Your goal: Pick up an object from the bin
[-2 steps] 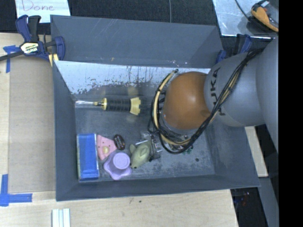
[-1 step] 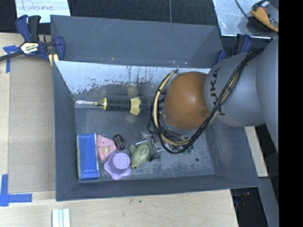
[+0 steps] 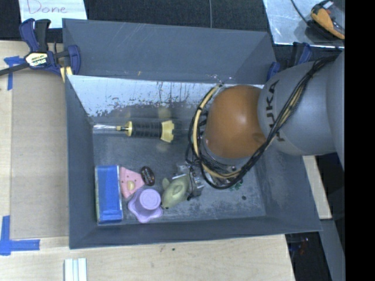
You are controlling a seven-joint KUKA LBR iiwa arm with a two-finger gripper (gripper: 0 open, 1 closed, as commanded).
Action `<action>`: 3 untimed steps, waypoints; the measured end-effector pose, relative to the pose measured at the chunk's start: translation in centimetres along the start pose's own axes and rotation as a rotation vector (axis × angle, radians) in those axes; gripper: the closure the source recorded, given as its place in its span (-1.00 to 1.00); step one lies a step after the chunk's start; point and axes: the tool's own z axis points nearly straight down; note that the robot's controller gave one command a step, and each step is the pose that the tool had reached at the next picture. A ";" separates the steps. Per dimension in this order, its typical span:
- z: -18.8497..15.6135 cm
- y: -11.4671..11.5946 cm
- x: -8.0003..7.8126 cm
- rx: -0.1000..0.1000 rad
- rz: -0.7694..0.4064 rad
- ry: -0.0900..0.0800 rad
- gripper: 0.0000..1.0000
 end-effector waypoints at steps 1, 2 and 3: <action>-4.0 -0.1 -0.2 0.002 0.001 -0.009 1.00; -5.3 -0.1 -0.4 0.003 0.003 -0.015 1.00; -5.6 -0.1 -0.3 0.003 0.004 -0.014 1.00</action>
Offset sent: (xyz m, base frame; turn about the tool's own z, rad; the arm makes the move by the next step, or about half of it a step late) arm 0.0016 0.0001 0.0509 0.0012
